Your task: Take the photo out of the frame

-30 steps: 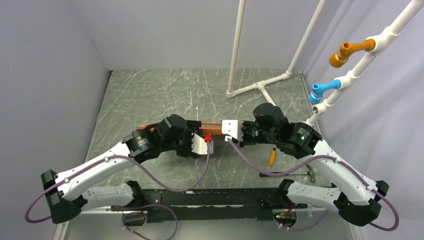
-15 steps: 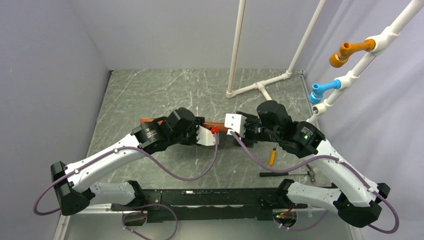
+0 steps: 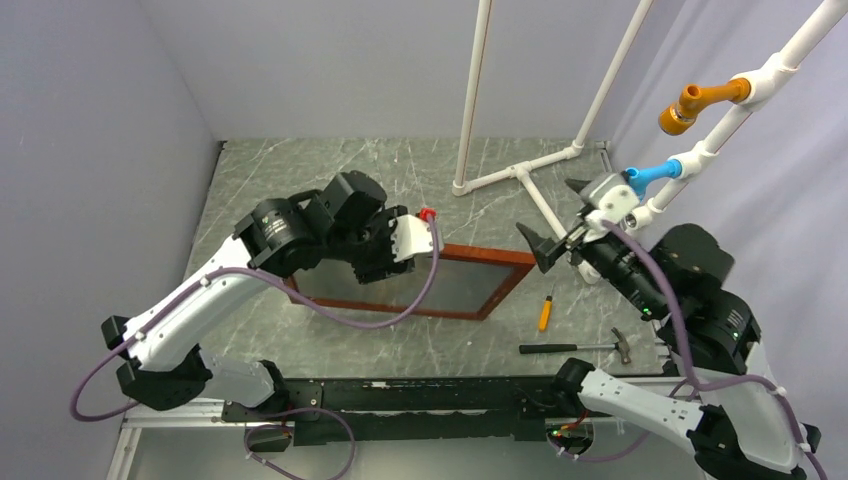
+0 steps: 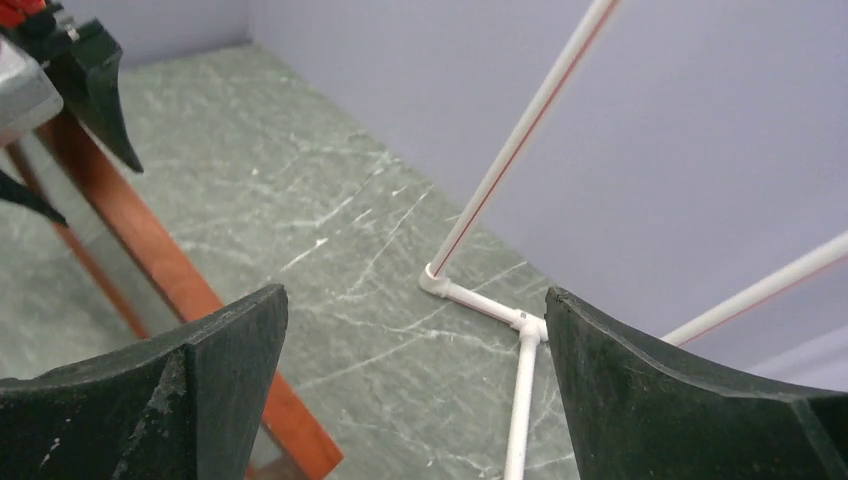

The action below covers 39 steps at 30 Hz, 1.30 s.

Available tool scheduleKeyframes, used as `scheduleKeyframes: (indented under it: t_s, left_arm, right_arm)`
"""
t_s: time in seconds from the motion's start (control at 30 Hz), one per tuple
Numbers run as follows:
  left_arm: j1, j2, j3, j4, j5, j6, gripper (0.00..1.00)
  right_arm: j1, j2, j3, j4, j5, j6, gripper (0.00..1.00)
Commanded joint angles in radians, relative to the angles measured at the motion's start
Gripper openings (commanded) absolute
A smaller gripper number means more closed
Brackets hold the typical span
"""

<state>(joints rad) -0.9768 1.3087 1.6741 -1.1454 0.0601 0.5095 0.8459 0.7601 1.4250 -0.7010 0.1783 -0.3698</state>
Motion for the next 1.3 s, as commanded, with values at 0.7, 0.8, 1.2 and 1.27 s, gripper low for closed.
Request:
scheduleKeyframes:
  t_s: [0.7,0.8,1.2,1.27]
  left_arm:
    - [0.475,0.336,0.021,0.071,0.362,-0.038,0.00]
    - [0.503,0.414,0.077,0.034,0.416,-0.020,0.00]
    - [0.647,0.638,0.068,0.153,0.557,-0.081,0.00]
    - [0.651,0.670,0.069,0.181,0.591,-0.095,0.00]
  right_arm:
    - [0.002,0.039,-0.164,0.005,0.338,0.588,1.00]
    - [0.002,0.017,-0.268,-0.005,0.323,0.774,1.00]
    - [-0.009,0.020,-0.615,0.133,0.220,0.972,1.00]
    - [-0.009,0.027,-0.629,0.139,0.225,0.973,1.00]
